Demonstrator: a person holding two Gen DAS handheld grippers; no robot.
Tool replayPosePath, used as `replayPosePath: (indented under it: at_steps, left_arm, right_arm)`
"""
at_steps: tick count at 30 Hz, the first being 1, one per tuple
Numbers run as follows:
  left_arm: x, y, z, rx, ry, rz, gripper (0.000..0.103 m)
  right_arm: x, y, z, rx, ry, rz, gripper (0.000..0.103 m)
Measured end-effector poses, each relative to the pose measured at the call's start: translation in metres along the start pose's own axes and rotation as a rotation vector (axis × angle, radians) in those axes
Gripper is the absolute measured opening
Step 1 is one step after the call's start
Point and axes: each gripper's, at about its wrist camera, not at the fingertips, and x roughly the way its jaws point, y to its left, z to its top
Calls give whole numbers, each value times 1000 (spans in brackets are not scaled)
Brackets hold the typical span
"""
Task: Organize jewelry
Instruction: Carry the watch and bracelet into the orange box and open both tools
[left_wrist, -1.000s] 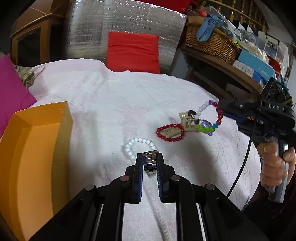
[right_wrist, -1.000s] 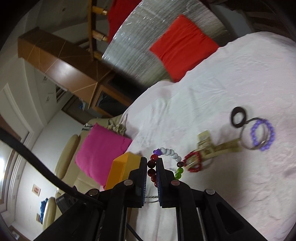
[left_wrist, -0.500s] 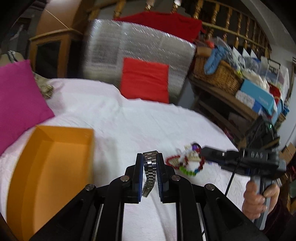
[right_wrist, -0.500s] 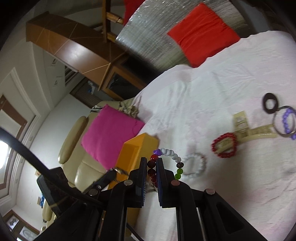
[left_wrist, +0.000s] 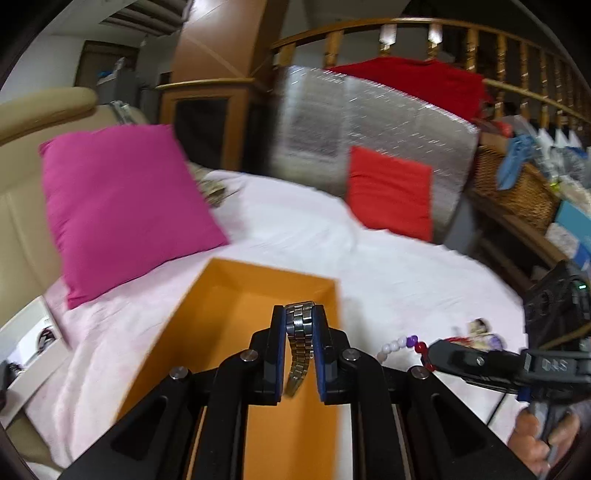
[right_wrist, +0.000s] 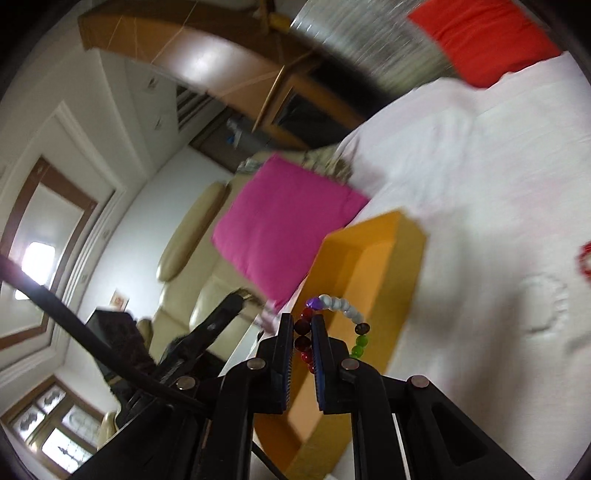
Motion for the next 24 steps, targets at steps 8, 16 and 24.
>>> replayPosePath:
  at_steps: [8,16,24]
  left_arm:
    - [35,52,-26,-77,179,176,14]
    - [59,66,-35,-110,299,268,15]
    - [51,44,-27,-84,234,304,21]
  right_arm:
    - [83,10,-24,-31,160,-7,11]
    - [117,4,-36,-61,233,-81,15]
    - [82,-5,-24,-24,160,-85,20]
